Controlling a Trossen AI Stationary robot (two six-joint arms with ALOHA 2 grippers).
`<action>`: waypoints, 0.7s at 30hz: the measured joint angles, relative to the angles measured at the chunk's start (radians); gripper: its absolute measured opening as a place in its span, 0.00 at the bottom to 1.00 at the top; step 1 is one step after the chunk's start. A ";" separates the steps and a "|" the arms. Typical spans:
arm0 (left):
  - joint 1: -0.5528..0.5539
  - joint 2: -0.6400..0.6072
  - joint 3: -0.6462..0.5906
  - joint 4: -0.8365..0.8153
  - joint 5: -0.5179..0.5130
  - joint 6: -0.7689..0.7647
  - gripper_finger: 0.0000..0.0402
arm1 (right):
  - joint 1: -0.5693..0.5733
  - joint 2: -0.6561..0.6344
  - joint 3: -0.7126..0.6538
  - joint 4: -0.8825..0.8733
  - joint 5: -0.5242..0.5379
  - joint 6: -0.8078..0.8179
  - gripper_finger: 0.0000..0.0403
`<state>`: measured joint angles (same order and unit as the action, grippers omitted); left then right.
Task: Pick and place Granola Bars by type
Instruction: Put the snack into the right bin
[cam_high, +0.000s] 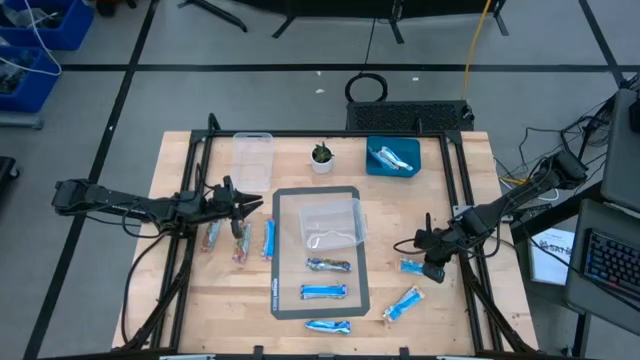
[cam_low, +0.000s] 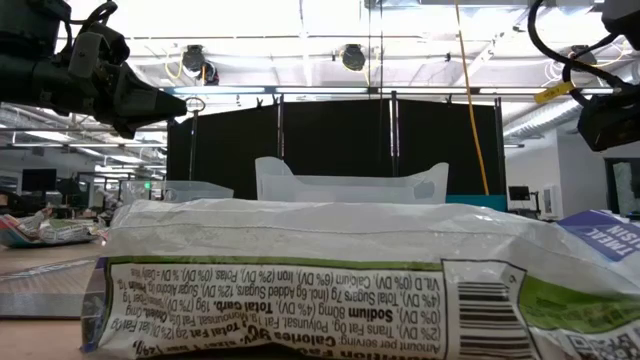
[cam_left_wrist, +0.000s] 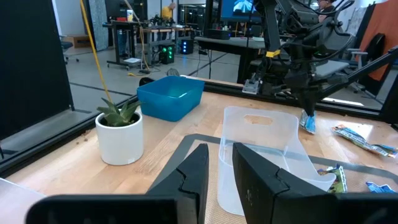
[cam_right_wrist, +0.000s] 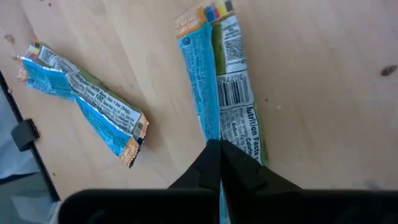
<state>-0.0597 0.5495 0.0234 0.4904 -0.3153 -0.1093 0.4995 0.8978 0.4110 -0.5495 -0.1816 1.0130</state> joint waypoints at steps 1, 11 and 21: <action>0.000 0.000 0.000 0.000 0.000 0.000 0.20 | 0.000 0.000 0.000 0.000 0.012 -0.017 0.00; 0.000 0.000 0.000 0.000 0.000 0.000 0.20 | 0.000 -0.018 0.000 0.142 0.225 -0.269 0.00; 0.000 0.000 0.000 0.000 0.000 0.000 0.20 | 0.000 -0.104 0.000 0.278 0.387 -0.489 0.00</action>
<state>-0.0593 0.5495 0.0232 0.4900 -0.3153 -0.1093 0.4992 0.7941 0.4110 -0.2713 0.2051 0.5236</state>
